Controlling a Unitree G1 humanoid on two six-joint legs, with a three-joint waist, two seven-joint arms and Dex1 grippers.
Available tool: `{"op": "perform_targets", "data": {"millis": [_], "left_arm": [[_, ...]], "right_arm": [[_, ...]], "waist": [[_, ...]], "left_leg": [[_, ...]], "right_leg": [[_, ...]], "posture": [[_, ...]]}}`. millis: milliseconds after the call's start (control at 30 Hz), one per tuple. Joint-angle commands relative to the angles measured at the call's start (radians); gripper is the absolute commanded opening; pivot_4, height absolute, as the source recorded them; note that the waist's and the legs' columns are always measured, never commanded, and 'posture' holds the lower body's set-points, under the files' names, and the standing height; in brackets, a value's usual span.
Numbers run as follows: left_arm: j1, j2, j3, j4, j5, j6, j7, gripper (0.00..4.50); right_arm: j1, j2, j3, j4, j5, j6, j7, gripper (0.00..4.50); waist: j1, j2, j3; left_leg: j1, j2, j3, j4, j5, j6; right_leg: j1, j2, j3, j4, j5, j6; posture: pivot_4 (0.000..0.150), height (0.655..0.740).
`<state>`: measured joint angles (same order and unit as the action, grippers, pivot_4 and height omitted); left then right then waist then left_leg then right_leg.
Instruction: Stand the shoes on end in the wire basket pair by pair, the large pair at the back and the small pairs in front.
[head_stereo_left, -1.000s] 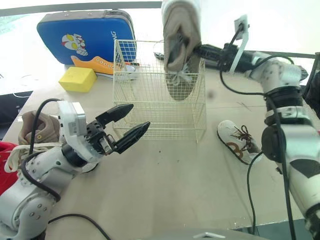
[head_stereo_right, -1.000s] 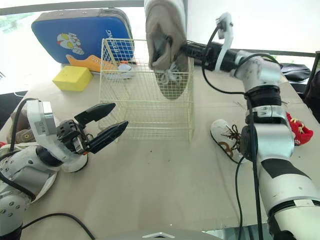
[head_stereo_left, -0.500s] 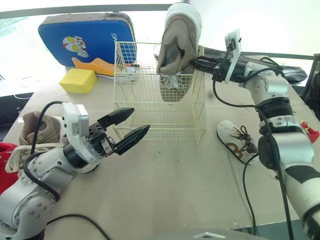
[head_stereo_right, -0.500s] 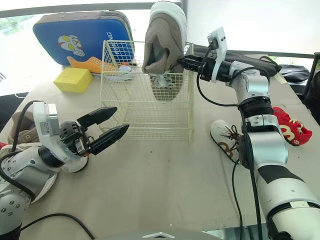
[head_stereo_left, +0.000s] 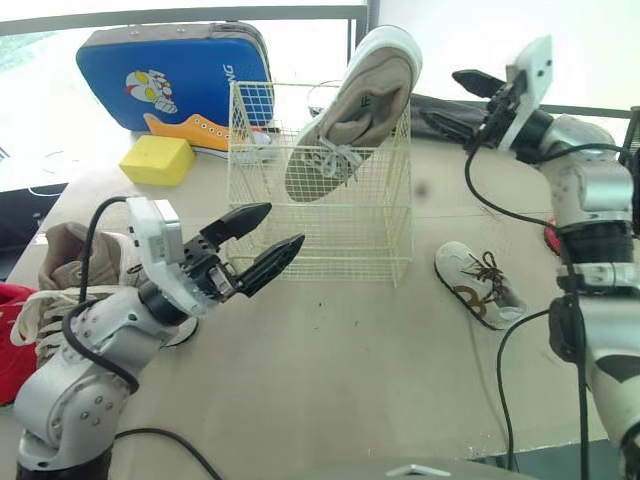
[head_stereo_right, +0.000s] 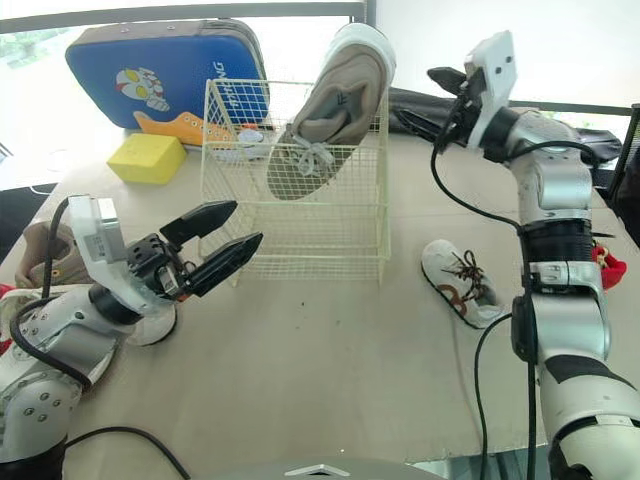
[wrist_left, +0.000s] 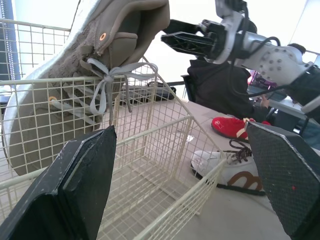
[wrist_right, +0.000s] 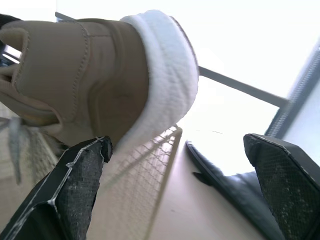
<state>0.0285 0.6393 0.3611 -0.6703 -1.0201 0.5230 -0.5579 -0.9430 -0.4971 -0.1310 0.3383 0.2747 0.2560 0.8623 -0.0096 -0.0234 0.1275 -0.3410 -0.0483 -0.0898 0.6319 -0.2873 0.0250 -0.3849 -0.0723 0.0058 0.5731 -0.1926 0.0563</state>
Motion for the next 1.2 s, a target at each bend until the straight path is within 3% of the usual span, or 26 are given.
{"op": "perform_targets", "data": {"millis": [33, 233, 433, 700, 1000, 1200], "left_arm": [[-0.041, -0.039, -0.022, 0.011, 0.004, -0.022, 0.037, 4.50], [-0.113, -0.107, -0.080, 0.041, 0.008, -0.002, 0.118, 4.50], [-0.157, -0.105, -0.191, 0.056, 0.056, 0.040, 0.097, 4.50], [-0.131, 0.021, -0.244, 0.085, 0.094, 0.093, -0.090, 4.50], [0.052, 0.162, -0.116, 0.110, 0.144, 0.057, -0.271, 4.50], [0.195, 0.171, 0.065, 0.087, 0.079, 0.060, -0.328, 4.50]], "right_arm": [[0.081, -0.028, -0.083, -0.206, 0.015, -0.012, -0.115, 4.48], [0.306, -0.033, -0.181, -0.563, 0.229, 0.208, -0.179, 4.48], [0.648, -0.079, -0.104, -0.892, 0.342, 0.342, -0.142, 4.48], [0.879, -0.175, -0.077, -0.983, 0.345, 0.331, -0.065, 4.48], [0.997, -0.262, -0.040, -1.038, 0.343, 0.287, 0.025, 4.48], [0.904, -0.231, -0.031, -0.992, 0.403, 0.269, 0.036, 4.48]], "waist": [[0.002, 0.000, 0.000], [0.005, -0.001, -0.001], [0.023, -0.002, -0.002], [0.024, -0.002, -0.003], [0.027, -0.002, -0.002], [0.020, -0.003, -0.002]], "left_leg": [[0.000, 0.000, 0.001, 0.001, 0.000, 0.000], [-0.002, 0.000, 0.000, 0.002, 0.000, 0.000], [-0.002, 0.001, 0.000, 0.002, -0.002, 0.004], [-0.002, 0.001, -0.001, 0.003, -0.002, 0.005], [-0.003, 0.003, 0.000, 0.002, -0.003, 0.005], [-0.003, 0.005, 0.000, 0.002, -0.003, 0.005]], "right_leg": [[0.000, 0.000, 0.000, 0.000, 0.000, 0.000], [0.000, 0.000, 0.001, 0.000, 0.000, 0.000], [0.000, 0.000, 0.000, -0.001, 0.000, 0.000], [0.000, 0.001, -0.002, -0.001, -0.002, 0.001], [0.000, 0.000, -0.003, -0.002, -0.004, 0.004], [0.000, -0.001, -0.004, -0.003, -0.004, 0.005]], "posture": [[0.150, 0.7400], [0.150, 0.7400], [0.150, 0.7400], [0.150, 0.7400], [0.150, 0.7400], [0.150, 0.7400]]}}
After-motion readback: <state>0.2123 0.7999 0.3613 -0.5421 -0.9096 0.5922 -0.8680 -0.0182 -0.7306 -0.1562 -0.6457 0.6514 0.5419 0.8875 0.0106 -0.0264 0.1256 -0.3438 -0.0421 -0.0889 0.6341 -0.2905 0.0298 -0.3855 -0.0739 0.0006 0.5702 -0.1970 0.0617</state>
